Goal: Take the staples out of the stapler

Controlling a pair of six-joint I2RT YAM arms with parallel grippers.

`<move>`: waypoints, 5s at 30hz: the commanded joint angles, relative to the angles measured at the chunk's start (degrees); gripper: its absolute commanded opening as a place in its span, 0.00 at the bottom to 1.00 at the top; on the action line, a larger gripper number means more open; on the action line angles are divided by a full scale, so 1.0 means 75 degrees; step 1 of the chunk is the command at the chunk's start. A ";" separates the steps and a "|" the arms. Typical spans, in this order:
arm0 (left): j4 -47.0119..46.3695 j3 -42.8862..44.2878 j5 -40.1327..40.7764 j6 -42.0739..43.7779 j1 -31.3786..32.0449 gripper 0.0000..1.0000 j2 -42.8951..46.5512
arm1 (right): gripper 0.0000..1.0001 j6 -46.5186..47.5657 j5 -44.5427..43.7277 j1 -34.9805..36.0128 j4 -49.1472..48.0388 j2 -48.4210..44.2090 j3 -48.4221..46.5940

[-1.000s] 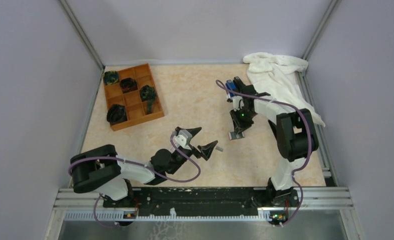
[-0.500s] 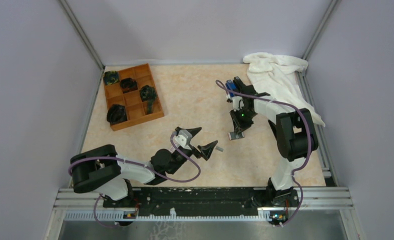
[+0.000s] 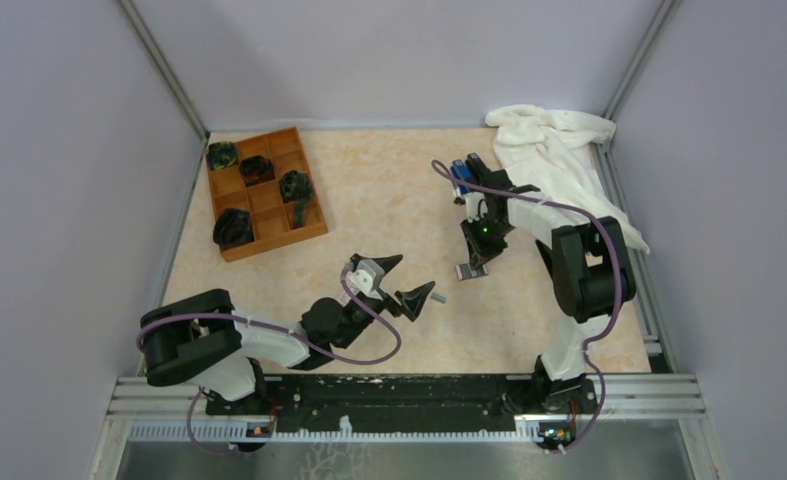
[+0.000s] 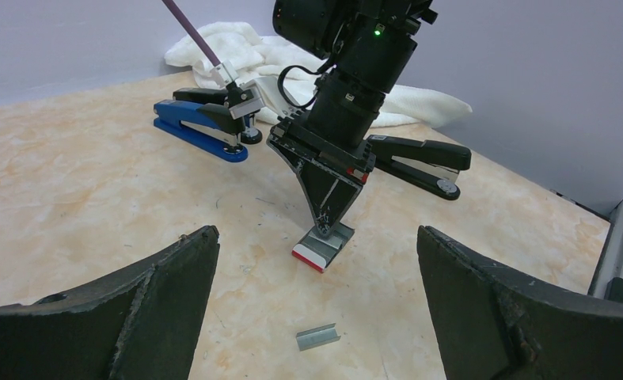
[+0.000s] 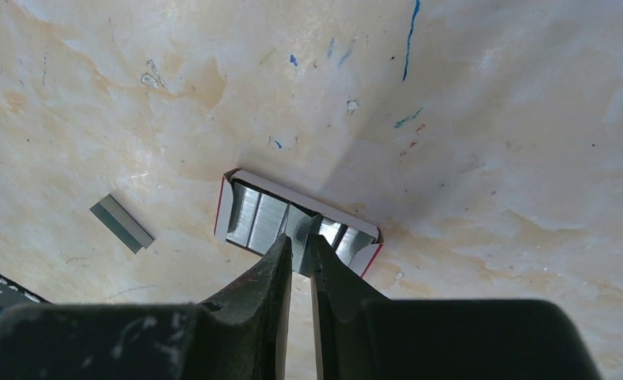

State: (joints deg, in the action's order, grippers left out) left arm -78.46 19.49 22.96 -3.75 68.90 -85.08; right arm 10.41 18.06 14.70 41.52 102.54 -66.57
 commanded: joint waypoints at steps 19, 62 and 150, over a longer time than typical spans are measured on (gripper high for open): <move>-0.0156 0.0155 0.0065 0.0066 0.0044 0.99 -0.0053 | 0.18 0.0051 0.0118 -0.0108 -0.0056 -0.0193 -0.0056; -0.0103 0.0191 0.0079 0.0066 0.0059 0.99 -0.0059 | 0.15 0.0245 0.0637 -0.0173 0.0207 -0.0234 0.0023; 0.5712 0.0908 -0.6949 0.4301 -0.1344 0.95 0.0987 | 0.62 0.3951 0.6116 -0.0191 -0.0872 -0.5685 0.1429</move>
State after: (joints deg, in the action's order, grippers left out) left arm -44.56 20.71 -15.66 18.13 61.52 -73.08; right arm 34.87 64.27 13.69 35.99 62.13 -54.28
